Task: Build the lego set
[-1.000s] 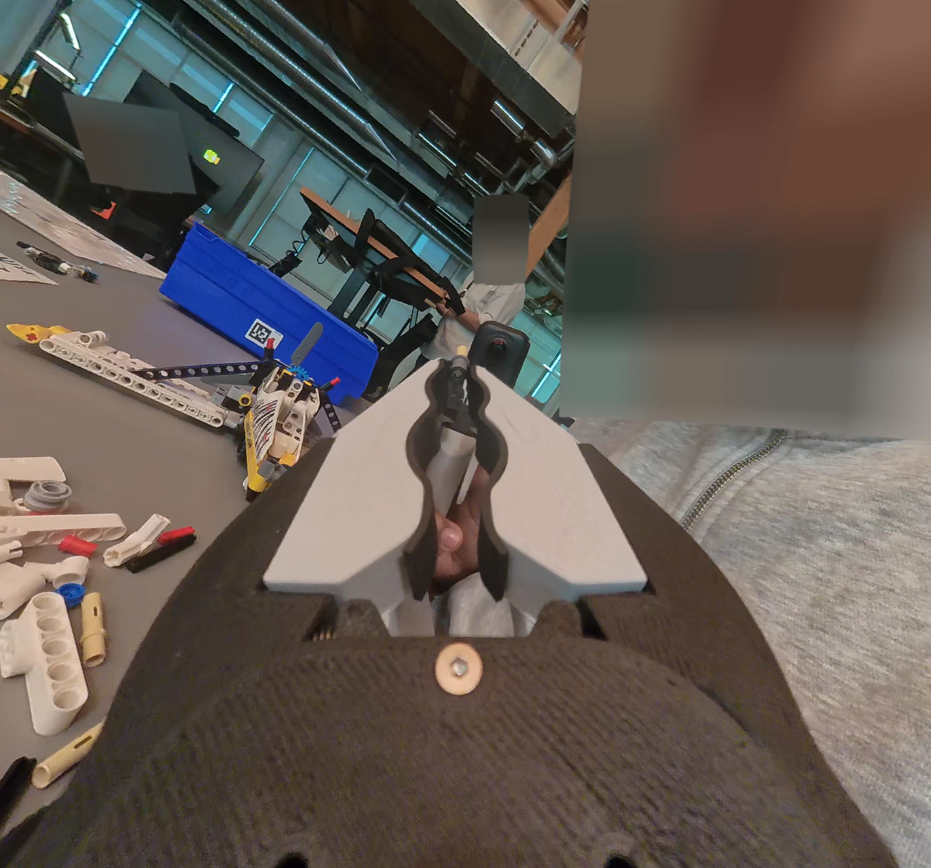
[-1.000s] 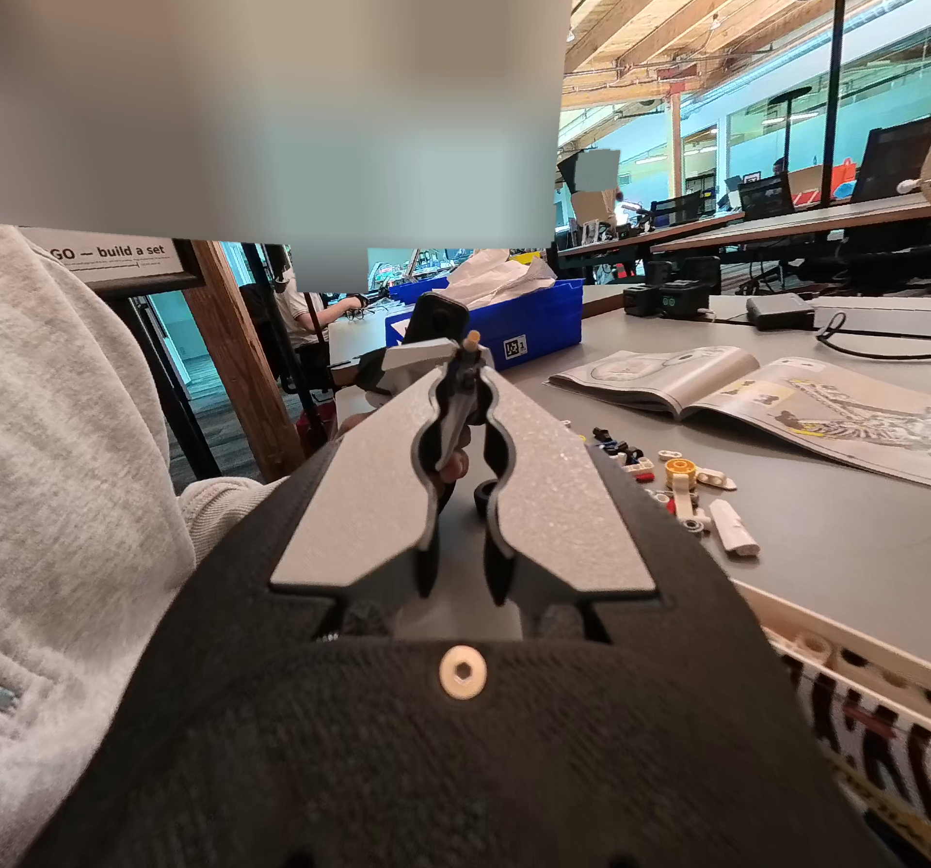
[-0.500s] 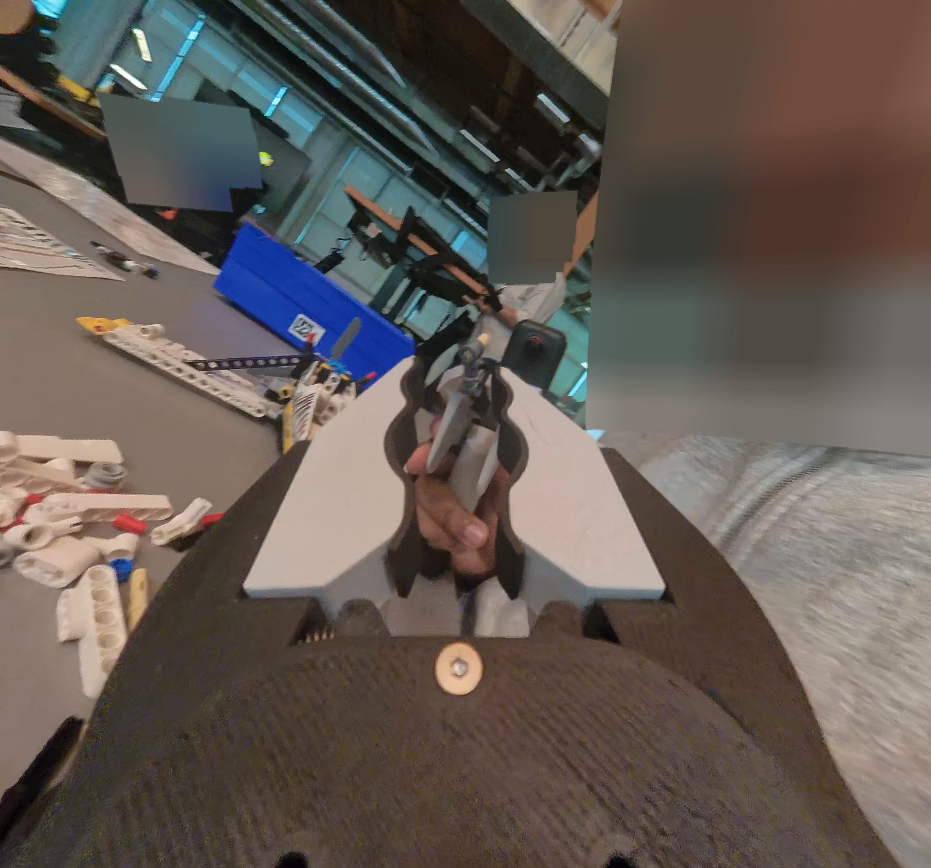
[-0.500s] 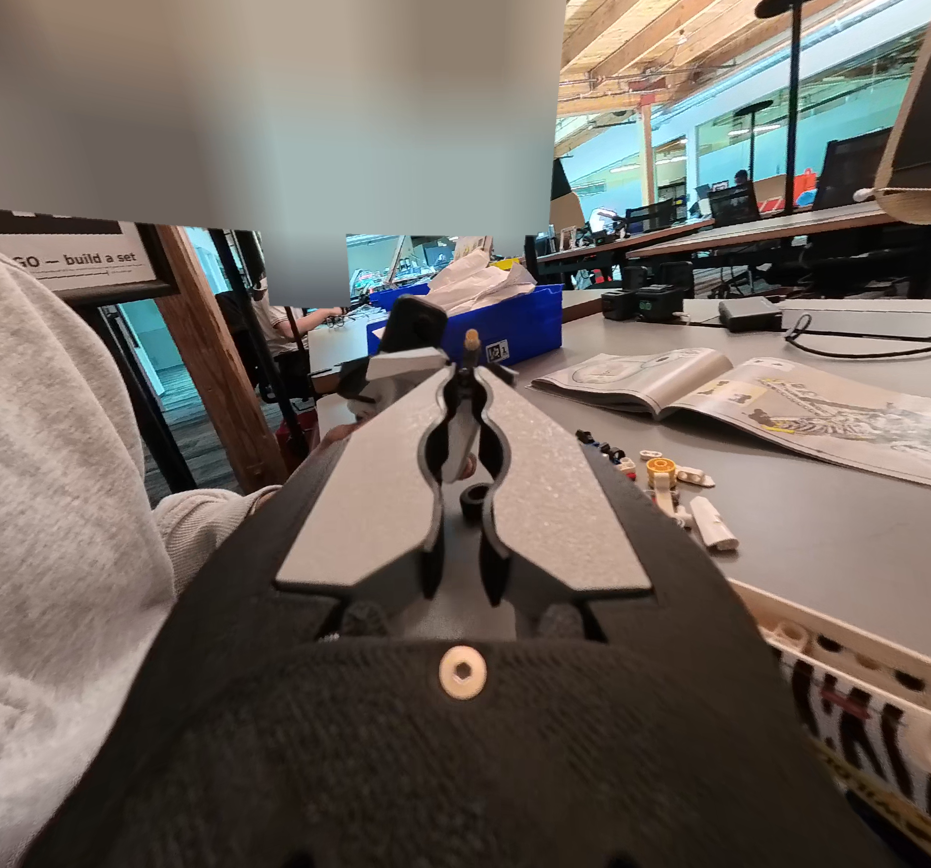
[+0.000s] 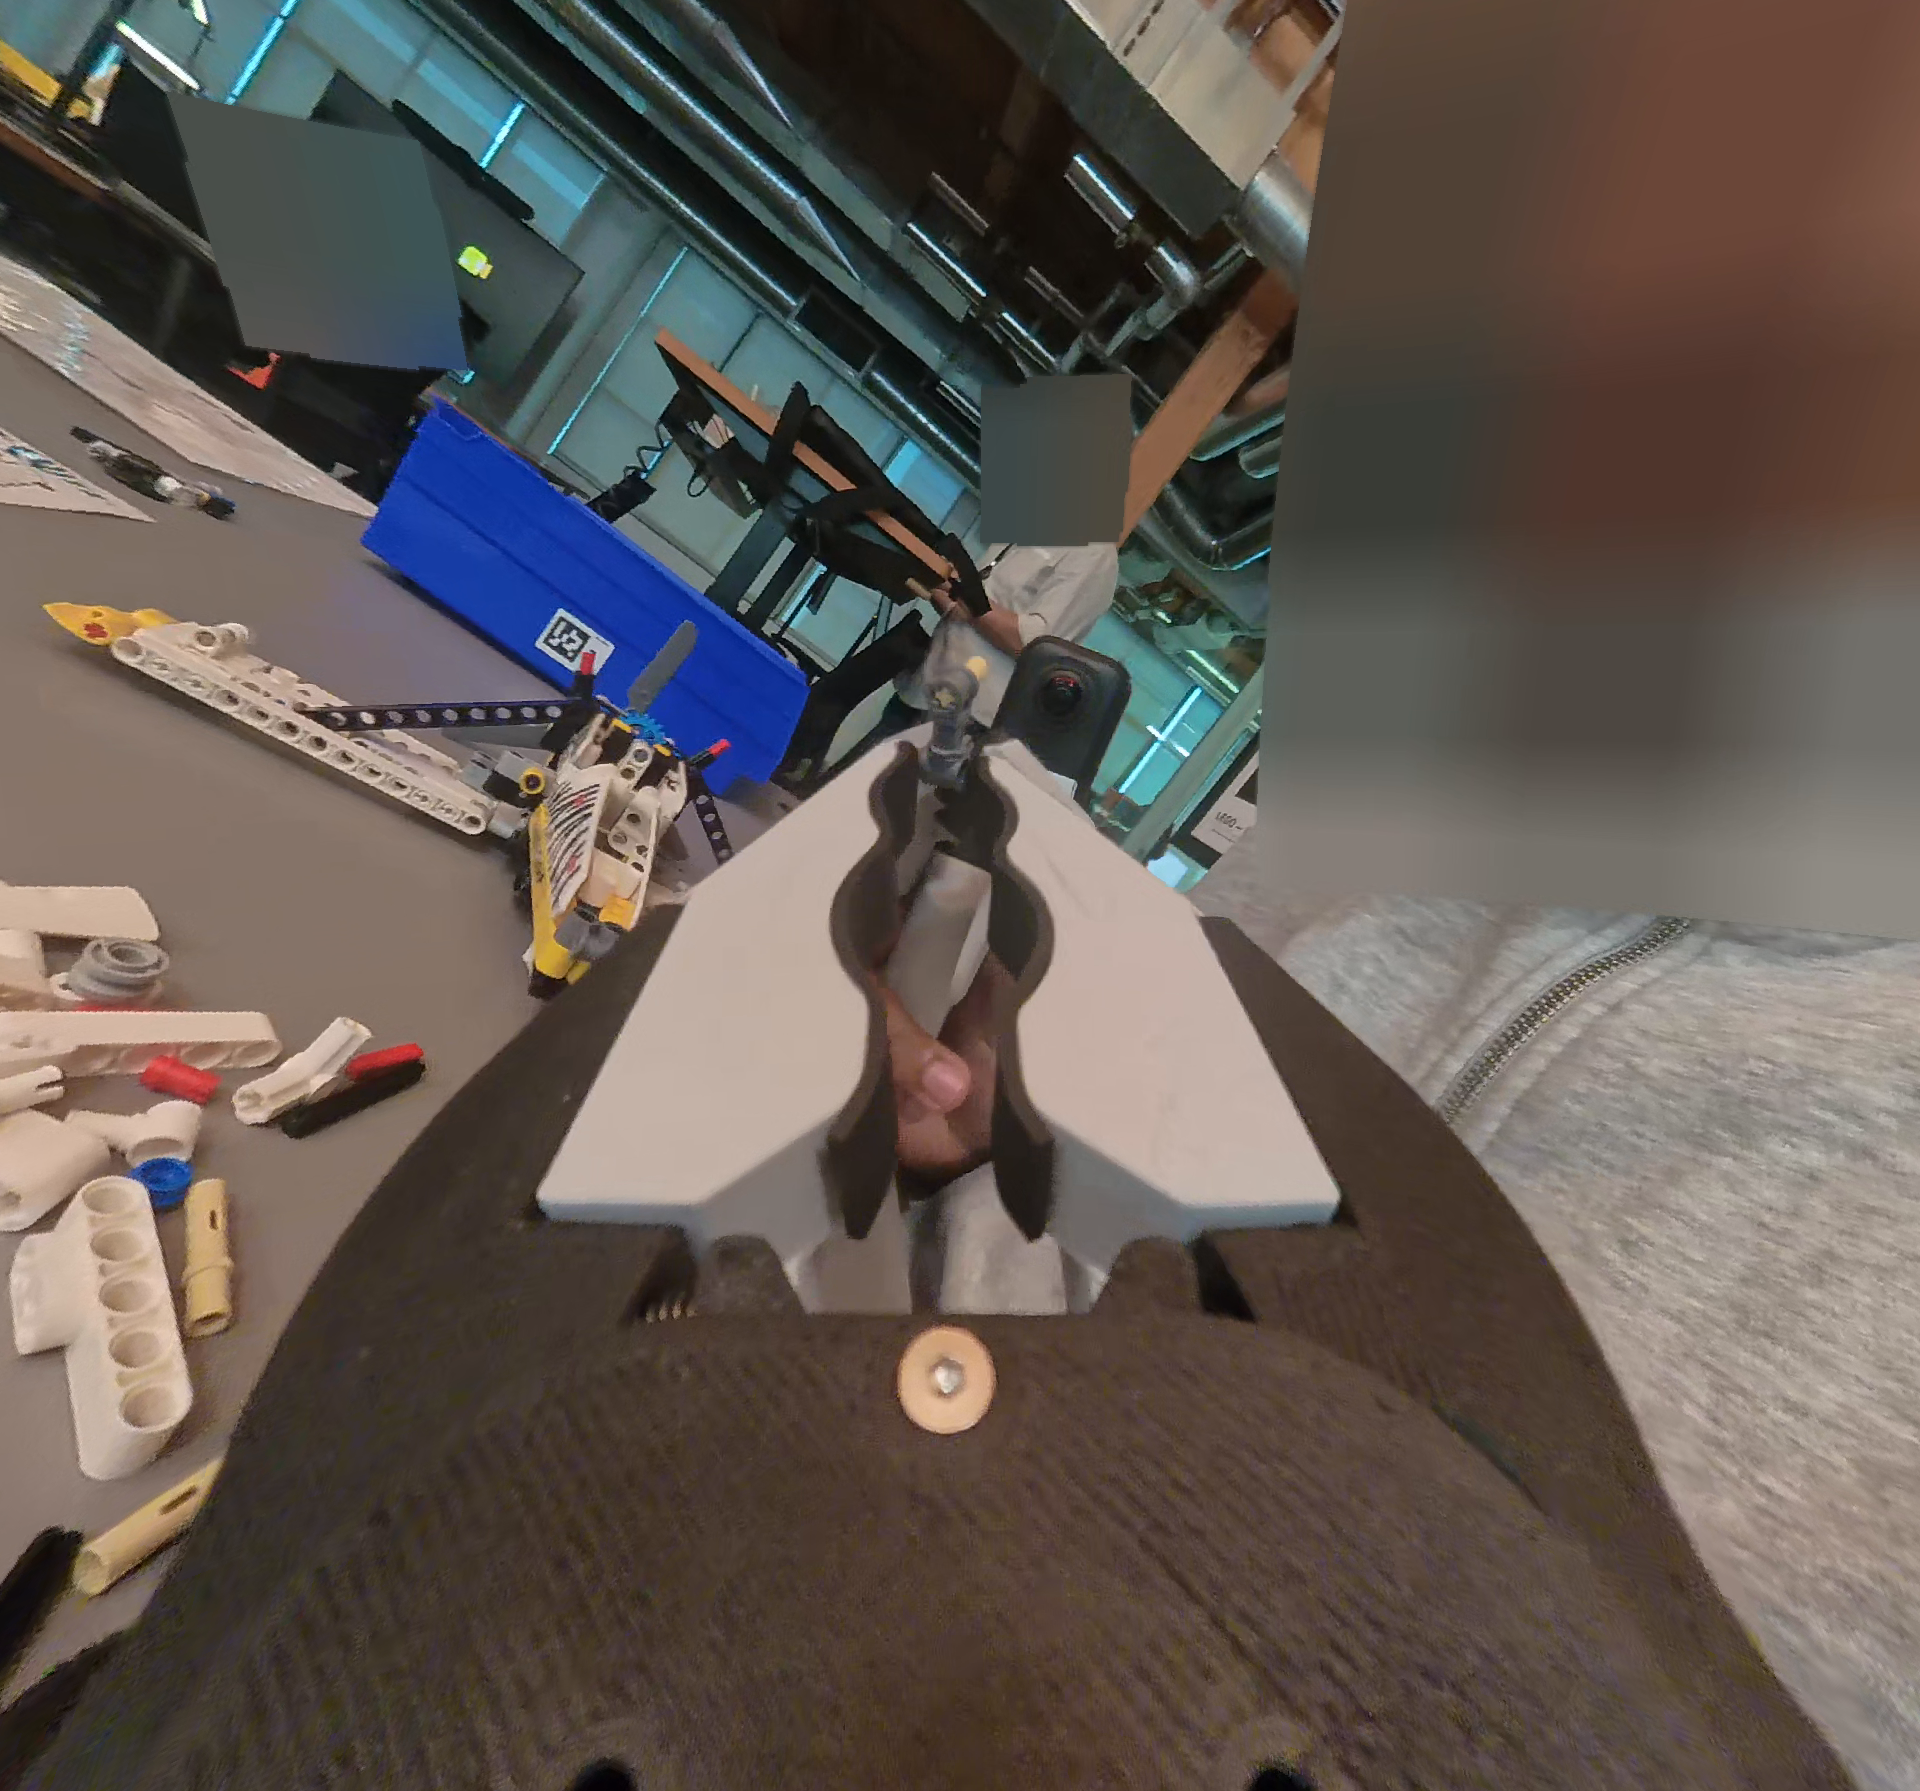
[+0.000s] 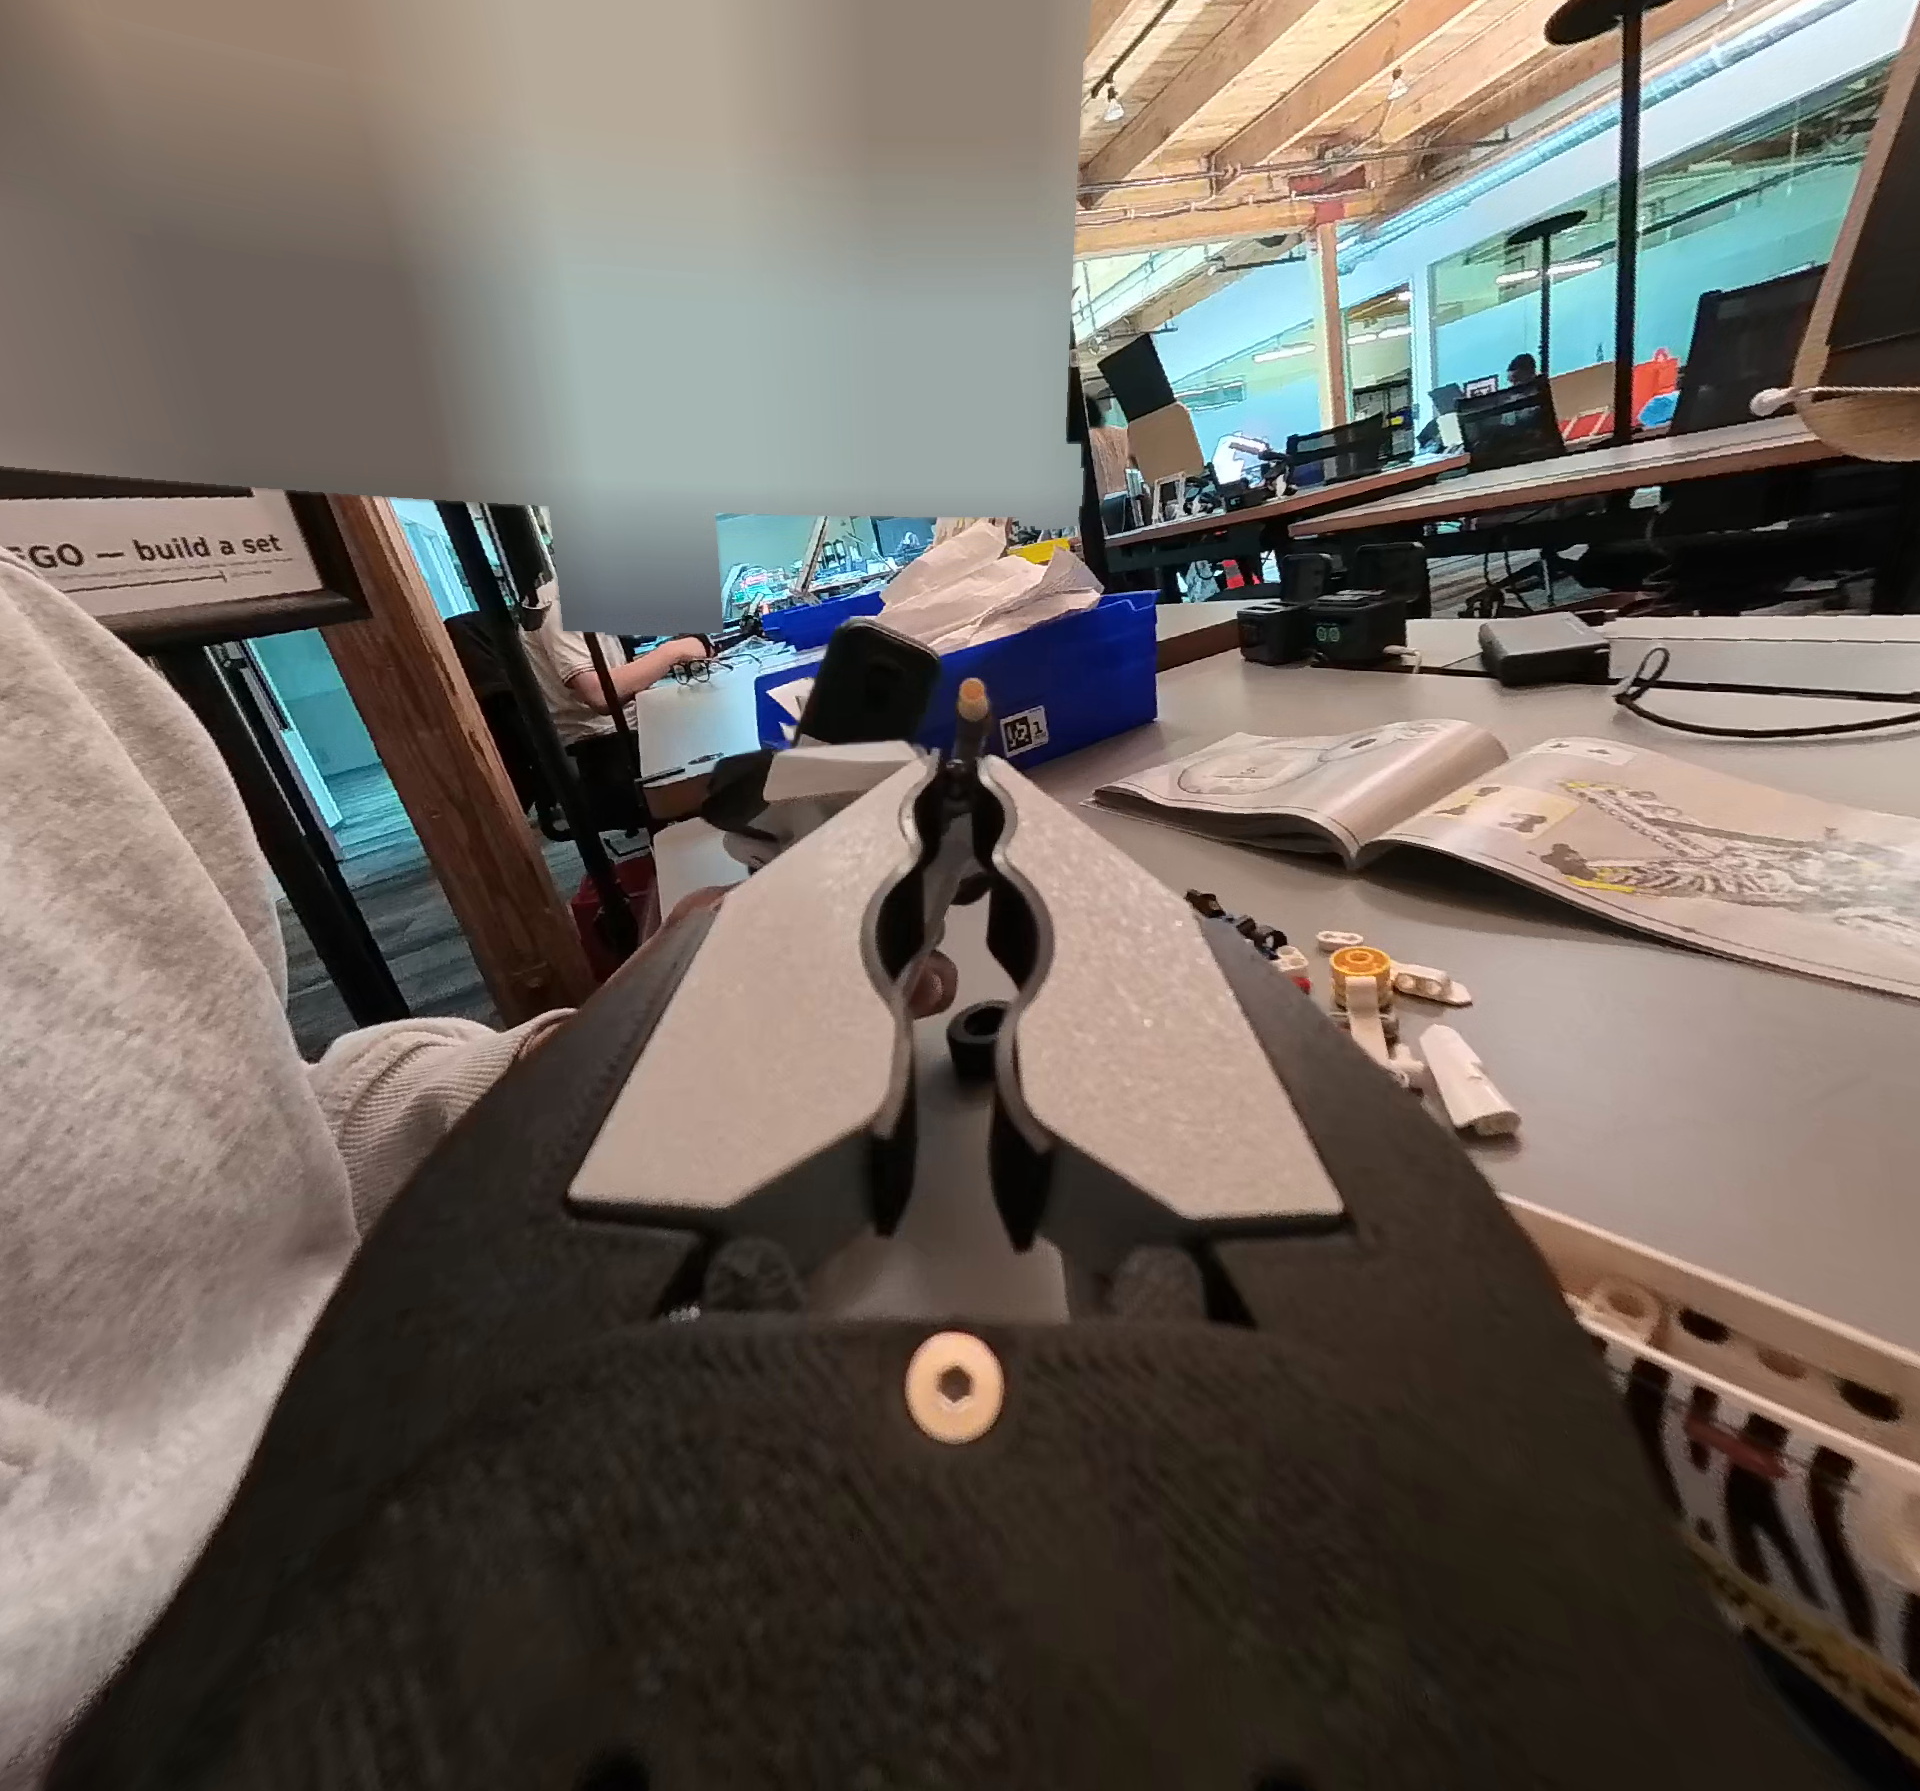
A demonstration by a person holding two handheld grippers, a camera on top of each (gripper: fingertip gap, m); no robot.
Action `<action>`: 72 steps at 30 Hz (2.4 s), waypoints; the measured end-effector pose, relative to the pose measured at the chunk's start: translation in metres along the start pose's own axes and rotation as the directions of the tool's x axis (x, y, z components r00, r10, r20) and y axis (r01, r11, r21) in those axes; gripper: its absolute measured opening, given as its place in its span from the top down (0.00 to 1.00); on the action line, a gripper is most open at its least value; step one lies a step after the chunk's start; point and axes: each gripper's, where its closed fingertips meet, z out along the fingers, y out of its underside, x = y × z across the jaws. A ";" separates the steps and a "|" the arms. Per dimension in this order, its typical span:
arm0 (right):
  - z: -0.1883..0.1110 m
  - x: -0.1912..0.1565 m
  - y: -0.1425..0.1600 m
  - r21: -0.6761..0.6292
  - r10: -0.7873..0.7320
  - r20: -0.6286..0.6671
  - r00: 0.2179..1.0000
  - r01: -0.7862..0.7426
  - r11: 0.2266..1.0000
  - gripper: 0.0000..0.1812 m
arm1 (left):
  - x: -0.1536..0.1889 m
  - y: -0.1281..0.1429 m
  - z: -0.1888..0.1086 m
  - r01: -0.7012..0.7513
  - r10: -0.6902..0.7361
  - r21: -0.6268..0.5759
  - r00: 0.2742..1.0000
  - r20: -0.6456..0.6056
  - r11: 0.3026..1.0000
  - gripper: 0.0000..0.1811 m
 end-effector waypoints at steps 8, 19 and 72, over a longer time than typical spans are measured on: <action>0.002 -0.010 0.004 -0.021 -0.091 0.008 0.996 0.091 0.996 0.99 | 0.009 -0.006 -0.004 0.025 -0.022 0.040 0.997 -0.068 0.999 0.99; 0.004 -0.024 0.014 -0.076 -0.240 0.035 0.970 0.243 0.967 0.90 | 0.012 -0.007 -0.006 0.072 -0.067 0.040 0.991 -0.115 0.997 0.99; -0.041 0.030 0.020 -0.501 -0.498 0.684 0.534 0.839 0.212 0.92 | -0.033 0.016 0.003 0.080 -0.056 -0.102 0.975 0.214 0.992 0.84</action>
